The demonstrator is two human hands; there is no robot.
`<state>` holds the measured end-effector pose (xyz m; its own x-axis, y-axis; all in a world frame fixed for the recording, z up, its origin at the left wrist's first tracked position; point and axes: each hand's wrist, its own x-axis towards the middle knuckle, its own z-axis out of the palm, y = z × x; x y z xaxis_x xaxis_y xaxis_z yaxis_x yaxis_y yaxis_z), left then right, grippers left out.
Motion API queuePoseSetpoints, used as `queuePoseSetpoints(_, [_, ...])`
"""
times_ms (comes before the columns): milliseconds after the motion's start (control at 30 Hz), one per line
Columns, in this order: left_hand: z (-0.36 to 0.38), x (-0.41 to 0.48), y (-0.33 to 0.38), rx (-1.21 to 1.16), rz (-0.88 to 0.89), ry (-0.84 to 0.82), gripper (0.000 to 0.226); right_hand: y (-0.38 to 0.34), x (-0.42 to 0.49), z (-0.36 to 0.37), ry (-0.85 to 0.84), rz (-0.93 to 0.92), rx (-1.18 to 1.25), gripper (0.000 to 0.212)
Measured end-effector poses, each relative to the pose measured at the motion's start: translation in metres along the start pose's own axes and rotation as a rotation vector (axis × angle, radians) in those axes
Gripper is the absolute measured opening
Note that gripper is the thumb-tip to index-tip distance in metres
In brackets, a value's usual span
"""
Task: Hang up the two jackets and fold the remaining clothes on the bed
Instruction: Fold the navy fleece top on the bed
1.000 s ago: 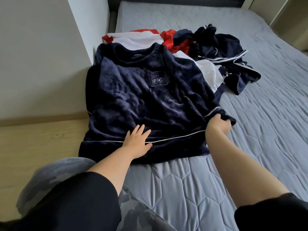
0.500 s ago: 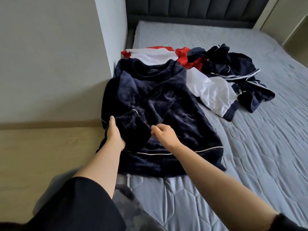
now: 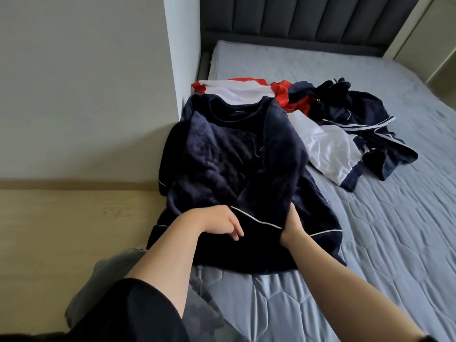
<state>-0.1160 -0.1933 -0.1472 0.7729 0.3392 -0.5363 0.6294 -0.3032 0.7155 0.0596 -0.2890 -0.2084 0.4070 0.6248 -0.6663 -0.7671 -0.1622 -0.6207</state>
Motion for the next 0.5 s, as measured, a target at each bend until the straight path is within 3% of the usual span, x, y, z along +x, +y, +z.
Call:
queuePoseSetpoints(133, [0.006,0.008,-0.014,-0.016,-0.154,0.398,0.035,0.006,-0.003,-0.004,-0.049,0.005,0.050,0.058])
queuePoseSetpoints(200, [0.006,0.010,-0.021,0.026,-0.206,0.371,0.048,0.006,-0.005,-0.010,-0.057,0.012,0.080,0.062])
queuePoseSetpoints(300, [0.014,0.012,-0.027,-0.147,-0.264,0.301,0.068,0.005,-0.009,-0.012,-0.111,0.035,0.068,0.052])
queuePoseSetpoints(400, [0.016,0.017,-0.021,-0.286,-0.209,0.356,0.044,0.004,-0.015,-0.004,-0.147,0.116,-0.016,0.036])
queuePoseSetpoints(500, [0.001,0.018,-0.014,-0.787,-0.113,0.727,0.024,0.000,-0.015,0.008,-0.150,0.098,0.007,0.027])
